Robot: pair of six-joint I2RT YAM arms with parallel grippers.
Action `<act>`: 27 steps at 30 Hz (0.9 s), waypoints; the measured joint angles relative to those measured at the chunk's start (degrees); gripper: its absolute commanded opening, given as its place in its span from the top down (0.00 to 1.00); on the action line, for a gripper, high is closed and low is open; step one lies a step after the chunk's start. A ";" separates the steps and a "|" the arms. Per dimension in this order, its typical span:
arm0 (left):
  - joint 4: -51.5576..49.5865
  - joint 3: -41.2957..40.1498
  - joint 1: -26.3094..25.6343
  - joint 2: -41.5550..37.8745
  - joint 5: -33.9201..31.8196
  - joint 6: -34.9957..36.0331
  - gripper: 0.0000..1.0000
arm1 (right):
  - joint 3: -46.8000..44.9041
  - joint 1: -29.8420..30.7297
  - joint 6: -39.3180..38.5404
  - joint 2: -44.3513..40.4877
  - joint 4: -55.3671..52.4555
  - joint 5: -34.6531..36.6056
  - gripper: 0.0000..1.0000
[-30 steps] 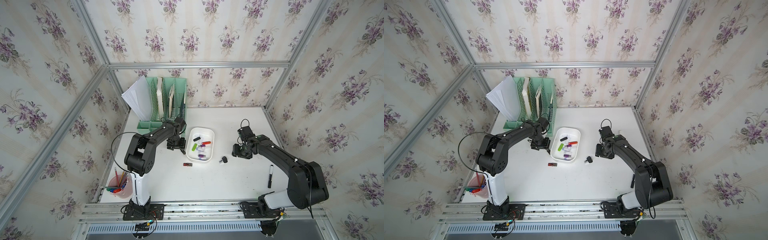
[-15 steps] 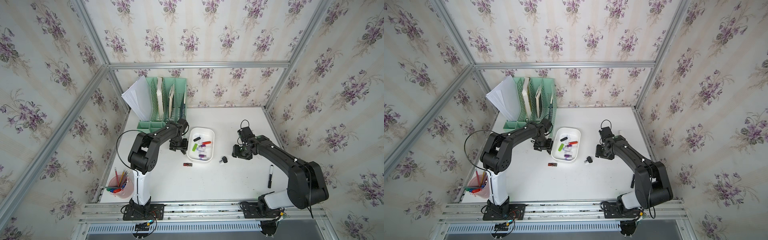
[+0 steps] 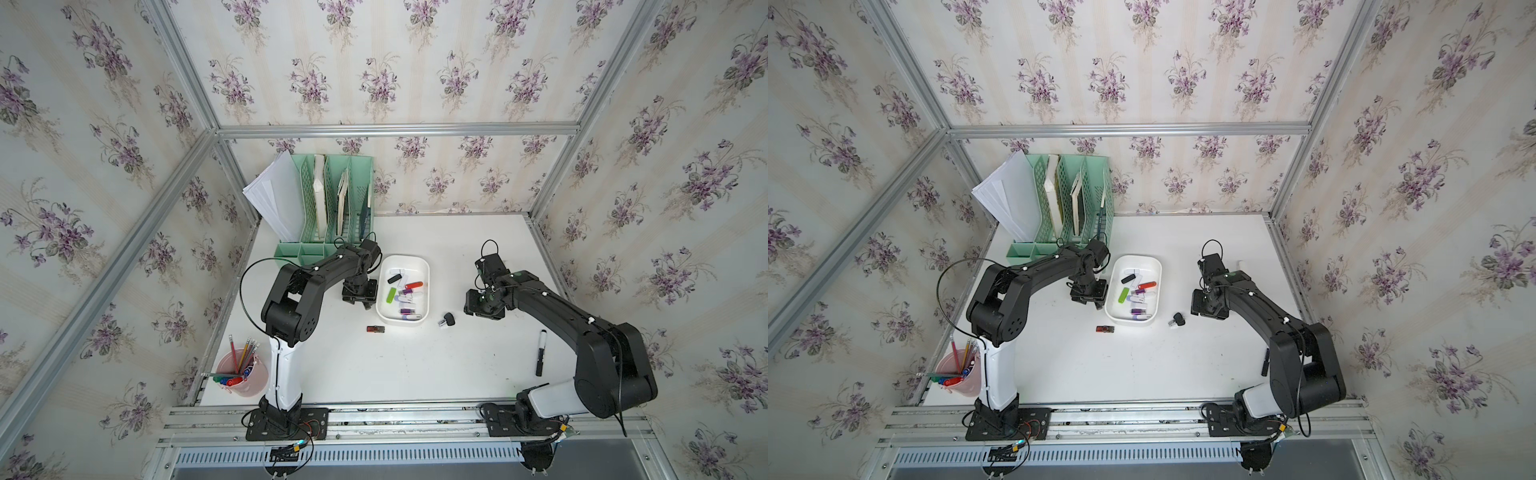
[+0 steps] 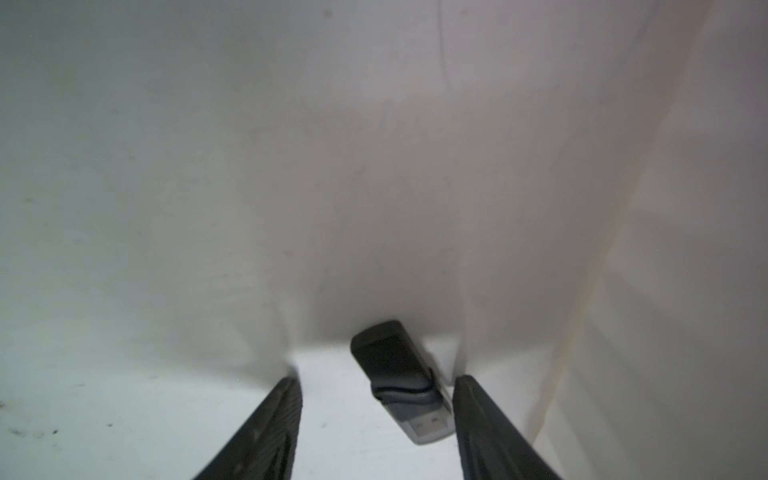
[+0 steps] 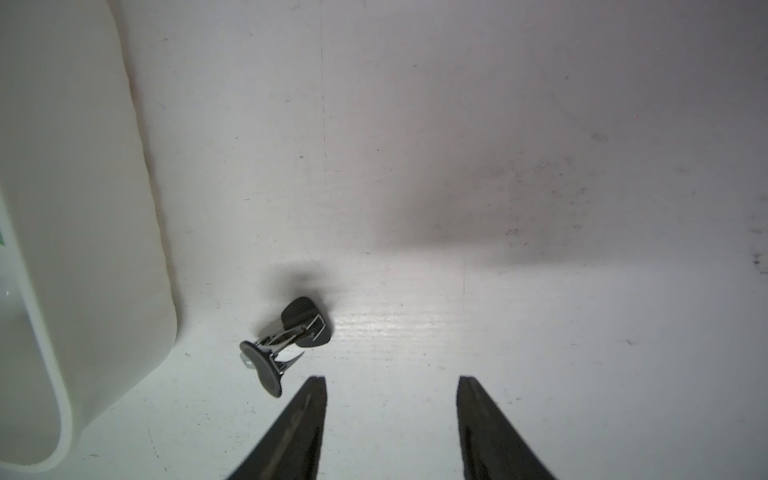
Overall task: Put the usb flash drive into the storage box
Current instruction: Pick up the USB flash from the center of the board.
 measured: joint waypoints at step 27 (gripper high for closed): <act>0.33 -1.31 0.02 -0.15 -0.96 1.05 0.73 | -0.55 0.00 0.00 0.00 0.26 -0.44 0.45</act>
